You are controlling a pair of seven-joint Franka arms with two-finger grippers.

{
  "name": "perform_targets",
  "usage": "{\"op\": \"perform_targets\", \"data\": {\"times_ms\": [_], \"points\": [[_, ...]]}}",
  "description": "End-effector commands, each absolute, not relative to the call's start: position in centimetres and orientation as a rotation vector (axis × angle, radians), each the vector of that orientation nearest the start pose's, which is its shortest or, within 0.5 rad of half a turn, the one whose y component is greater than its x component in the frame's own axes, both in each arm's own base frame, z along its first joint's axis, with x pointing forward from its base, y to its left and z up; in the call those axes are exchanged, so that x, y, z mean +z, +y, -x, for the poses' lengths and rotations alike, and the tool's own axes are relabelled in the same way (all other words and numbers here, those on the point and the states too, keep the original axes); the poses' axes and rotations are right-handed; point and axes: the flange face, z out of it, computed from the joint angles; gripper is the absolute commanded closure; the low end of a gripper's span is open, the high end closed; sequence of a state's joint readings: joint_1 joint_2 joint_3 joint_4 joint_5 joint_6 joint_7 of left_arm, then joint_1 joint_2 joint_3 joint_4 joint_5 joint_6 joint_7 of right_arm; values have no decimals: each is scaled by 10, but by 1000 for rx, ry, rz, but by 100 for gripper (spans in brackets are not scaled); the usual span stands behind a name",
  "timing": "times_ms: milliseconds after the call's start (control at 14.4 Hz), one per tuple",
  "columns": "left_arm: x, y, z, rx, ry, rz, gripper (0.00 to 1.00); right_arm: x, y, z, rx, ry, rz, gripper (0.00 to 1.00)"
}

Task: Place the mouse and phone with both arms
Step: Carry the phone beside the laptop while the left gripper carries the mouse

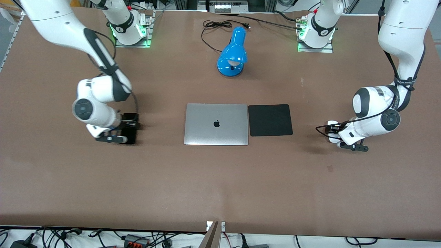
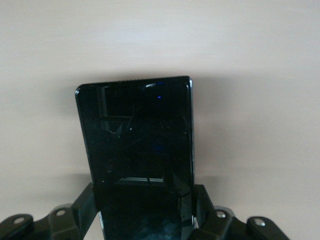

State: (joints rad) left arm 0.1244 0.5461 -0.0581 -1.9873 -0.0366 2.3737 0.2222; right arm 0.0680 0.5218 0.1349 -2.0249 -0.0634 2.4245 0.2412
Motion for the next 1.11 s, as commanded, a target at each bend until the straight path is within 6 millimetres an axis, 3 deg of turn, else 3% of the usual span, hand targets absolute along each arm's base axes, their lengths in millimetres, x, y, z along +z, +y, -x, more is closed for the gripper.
{"op": "perform_targets", "data": {"times_ms": [0,139,208,347,486,694,833,1042], "points": [[178,38,-593,223,246,3192,73,157,203,-567,197,-103,3136,79],[190,35,-596,221,254,3191,73,156,254,-561,175,5,3146,79],[208,31,-603,212,258,3189,73,155,263,-560,170,24,3146,79],[242,1,-615,274,325,3198,73,156,265,-562,164,34,3144,78],[260,-43,-619,371,308,3214,73,151,265,-561,173,34,3145,78],[253,-99,-610,420,162,3229,73,149,262,-563,168,48,3143,72],[247,-129,-606,409,123,3231,73,149,250,-568,162,86,3142,80],[240,-192,-588,394,56,3207,73,132,245,-569,149,116,3130,80]]}}
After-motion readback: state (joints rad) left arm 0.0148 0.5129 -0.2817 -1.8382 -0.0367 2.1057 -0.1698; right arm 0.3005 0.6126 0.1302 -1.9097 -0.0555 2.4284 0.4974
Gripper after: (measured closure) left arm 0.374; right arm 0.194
